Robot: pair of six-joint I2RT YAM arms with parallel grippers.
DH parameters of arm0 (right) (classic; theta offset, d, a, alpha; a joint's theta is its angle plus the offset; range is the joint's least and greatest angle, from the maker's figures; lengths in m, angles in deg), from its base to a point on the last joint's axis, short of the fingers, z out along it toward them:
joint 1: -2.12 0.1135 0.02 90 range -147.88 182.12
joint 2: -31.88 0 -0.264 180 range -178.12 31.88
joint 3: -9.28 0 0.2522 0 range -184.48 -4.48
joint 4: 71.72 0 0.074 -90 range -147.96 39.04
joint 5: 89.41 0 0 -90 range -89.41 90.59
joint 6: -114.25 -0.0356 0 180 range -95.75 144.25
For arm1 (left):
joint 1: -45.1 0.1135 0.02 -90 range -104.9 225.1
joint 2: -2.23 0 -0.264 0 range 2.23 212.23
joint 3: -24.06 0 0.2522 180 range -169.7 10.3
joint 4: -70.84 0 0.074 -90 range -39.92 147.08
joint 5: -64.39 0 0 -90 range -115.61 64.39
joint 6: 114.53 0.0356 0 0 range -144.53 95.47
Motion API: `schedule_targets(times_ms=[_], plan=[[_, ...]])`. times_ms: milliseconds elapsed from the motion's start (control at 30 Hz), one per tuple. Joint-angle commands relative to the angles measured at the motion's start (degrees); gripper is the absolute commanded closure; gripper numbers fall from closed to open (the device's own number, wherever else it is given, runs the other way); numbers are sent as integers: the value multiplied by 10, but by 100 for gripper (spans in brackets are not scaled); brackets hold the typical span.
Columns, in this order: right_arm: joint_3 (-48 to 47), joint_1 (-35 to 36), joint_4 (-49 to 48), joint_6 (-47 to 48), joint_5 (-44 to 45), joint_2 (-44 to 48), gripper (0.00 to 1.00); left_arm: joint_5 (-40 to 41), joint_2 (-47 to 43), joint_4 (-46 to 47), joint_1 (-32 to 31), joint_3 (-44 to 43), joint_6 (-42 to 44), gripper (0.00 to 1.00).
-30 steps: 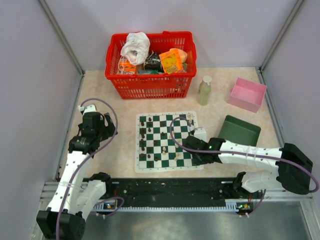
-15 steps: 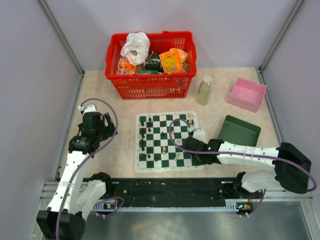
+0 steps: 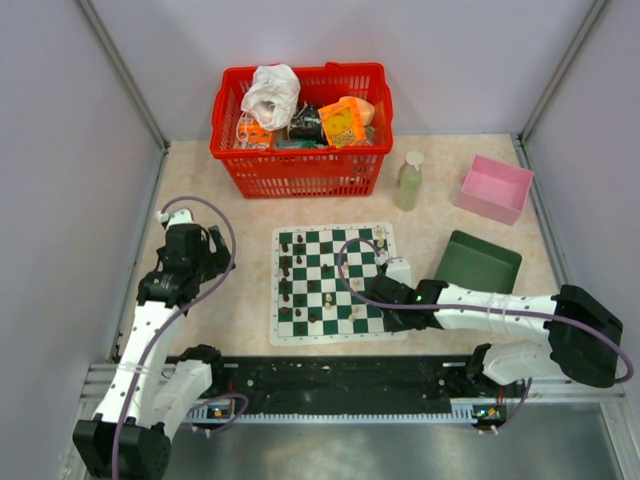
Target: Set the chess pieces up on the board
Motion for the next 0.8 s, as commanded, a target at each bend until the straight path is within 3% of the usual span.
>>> schedule_targets(times_ms=[0, 333, 600, 767], plan=[[2, 7, -14, 8, 5, -2, 75, 0, -1, 20, -1, 3, 1, 7], [-18, 6, 5, 6, 10, 20, 60, -5, -1, 21, 0, 2, 1, 7], [-144, 6, 40, 58, 46, 42, 47, -3, -3, 21, -1, 3, 2, 7], [-216, -20, 25, 112, 45, -4, 46, -1, -7, 21, -1, 3, 2, 7]])
